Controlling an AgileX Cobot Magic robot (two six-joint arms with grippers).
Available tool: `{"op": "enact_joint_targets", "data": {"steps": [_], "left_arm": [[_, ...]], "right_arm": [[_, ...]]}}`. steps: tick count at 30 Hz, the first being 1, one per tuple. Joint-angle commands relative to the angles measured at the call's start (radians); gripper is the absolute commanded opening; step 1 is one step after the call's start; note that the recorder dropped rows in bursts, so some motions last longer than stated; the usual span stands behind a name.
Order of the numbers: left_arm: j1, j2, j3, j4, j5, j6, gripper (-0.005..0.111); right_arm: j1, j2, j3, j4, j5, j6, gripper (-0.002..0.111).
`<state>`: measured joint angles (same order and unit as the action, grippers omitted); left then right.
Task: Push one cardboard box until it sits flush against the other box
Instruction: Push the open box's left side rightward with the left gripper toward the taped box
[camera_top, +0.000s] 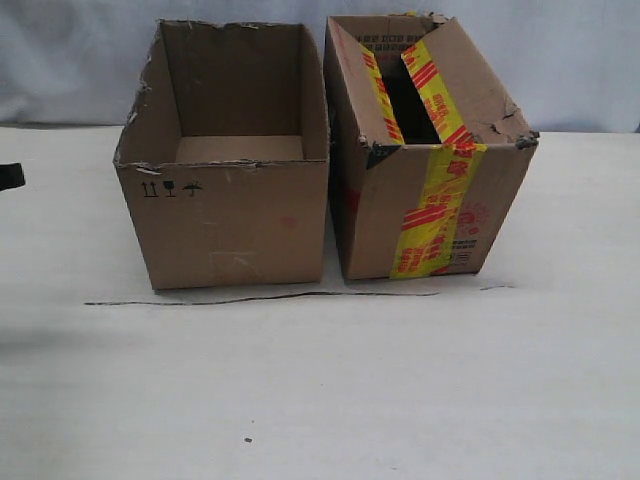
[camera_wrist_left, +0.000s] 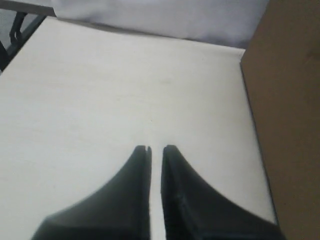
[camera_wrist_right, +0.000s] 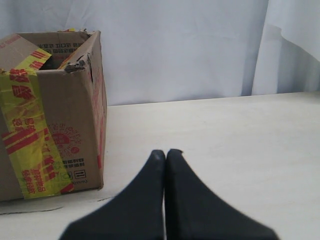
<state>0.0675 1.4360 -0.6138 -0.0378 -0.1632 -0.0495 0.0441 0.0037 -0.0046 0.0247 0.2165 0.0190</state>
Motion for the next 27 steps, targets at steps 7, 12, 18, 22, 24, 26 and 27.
{"op": "enact_joint_targets", "data": {"steps": [7,12,18,22,24,26,27], "left_arm": [[-0.064,0.363,-0.390,0.038,0.178,-0.007,0.000],[-0.094,0.470,-0.542,0.038,0.271,-0.007,0.000],[-0.146,0.561,-0.630,0.038,0.262,-0.007,0.000],[-0.153,0.584,-0.661,0.027,0.268,-0.007,0.000],[-0.153,0.595,-0.675,0.027,0.266,-0.007,0.000],[-0.154,0.599,-0.680,0.027,0.262,-0.007,0.000],[-0.157,0.599,-0.682,0.027,0.254,-0.007,0.000]], "right_arm": [[0.003,-0.004,0.005,-0.005,-0.003,-0.007,0.000],[0.003,-0.004,0.005,-0.005,-0.003,-0.007,0.000],[0.003,-0.004,0.005,-0.005,-0.003,-0.007,0.000],[0.003,-0.004,0.005,-0.005,-0.003,-0.007,0.000],[0.003,-0.004,0.005,-0.005,-0.003,-0.007,0.000],[0.003,-0.004,0.005,-0.005,-0.003,-0.007,0.000],[0.003,-0.004,0.005,-0.005,-0.003,-0.007,0.000]]}}
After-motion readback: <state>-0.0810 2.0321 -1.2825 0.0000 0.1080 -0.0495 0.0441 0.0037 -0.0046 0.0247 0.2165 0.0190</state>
